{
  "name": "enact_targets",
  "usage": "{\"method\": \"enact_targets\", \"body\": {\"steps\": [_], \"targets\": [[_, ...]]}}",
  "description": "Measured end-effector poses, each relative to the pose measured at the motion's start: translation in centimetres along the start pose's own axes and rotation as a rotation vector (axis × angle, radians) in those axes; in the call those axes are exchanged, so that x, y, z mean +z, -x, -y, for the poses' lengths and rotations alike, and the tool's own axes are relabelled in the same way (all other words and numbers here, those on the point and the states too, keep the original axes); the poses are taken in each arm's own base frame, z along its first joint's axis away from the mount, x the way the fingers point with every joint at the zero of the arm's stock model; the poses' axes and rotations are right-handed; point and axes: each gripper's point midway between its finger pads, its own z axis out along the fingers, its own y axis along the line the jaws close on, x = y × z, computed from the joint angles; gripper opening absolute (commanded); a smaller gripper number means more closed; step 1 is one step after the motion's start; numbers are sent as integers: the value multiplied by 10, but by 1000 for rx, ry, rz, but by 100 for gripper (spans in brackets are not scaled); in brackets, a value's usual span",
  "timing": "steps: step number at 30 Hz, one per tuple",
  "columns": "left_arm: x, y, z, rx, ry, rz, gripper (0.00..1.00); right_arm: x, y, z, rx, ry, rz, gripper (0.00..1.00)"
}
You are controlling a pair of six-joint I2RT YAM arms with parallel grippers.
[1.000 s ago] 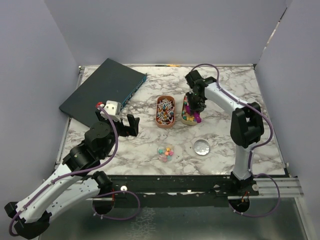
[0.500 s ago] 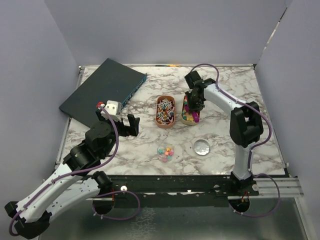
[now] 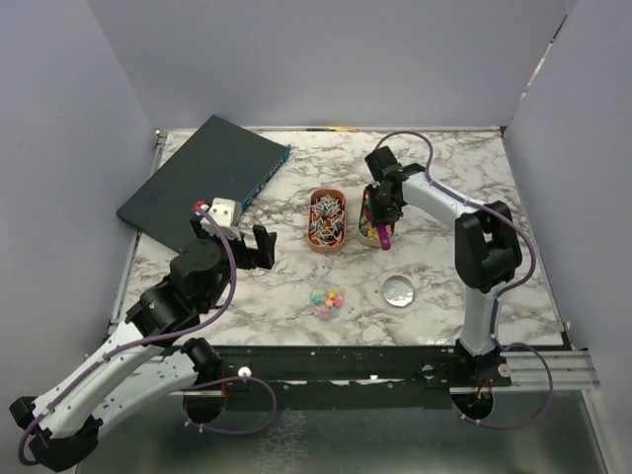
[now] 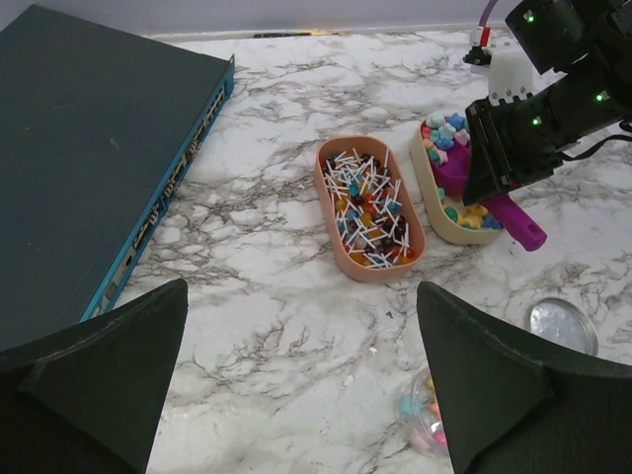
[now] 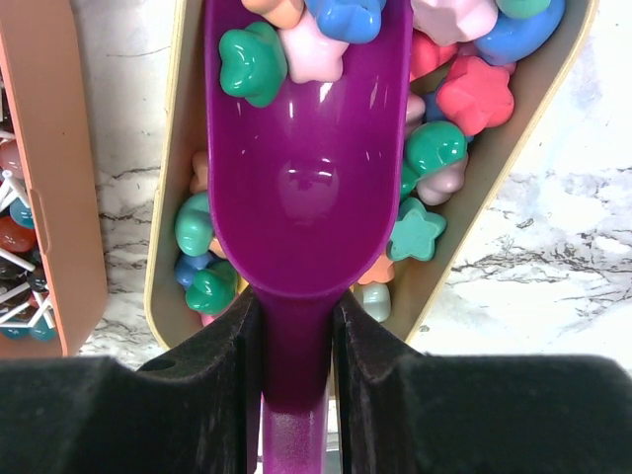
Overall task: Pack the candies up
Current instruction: Scoop the fake candies from the storage box.
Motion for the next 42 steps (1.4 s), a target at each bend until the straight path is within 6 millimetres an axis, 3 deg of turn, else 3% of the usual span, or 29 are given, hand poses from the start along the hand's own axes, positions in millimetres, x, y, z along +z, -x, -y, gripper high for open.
{"method": "enact_targets", "body": {"steps": [22, 31, 42], "targets": [[3, -3, 0, 6, 6, -12, 99, 1, -6, 3, 11, 24, 108, 0], [4, -4, -1, 8, 11, -17, 99, -6, -22, 9, 12, 24, 122, 1], [7, -7, -1, 14, 16, -28, 99, -25, -24, 14, 9, 37, 190, 1]]}}
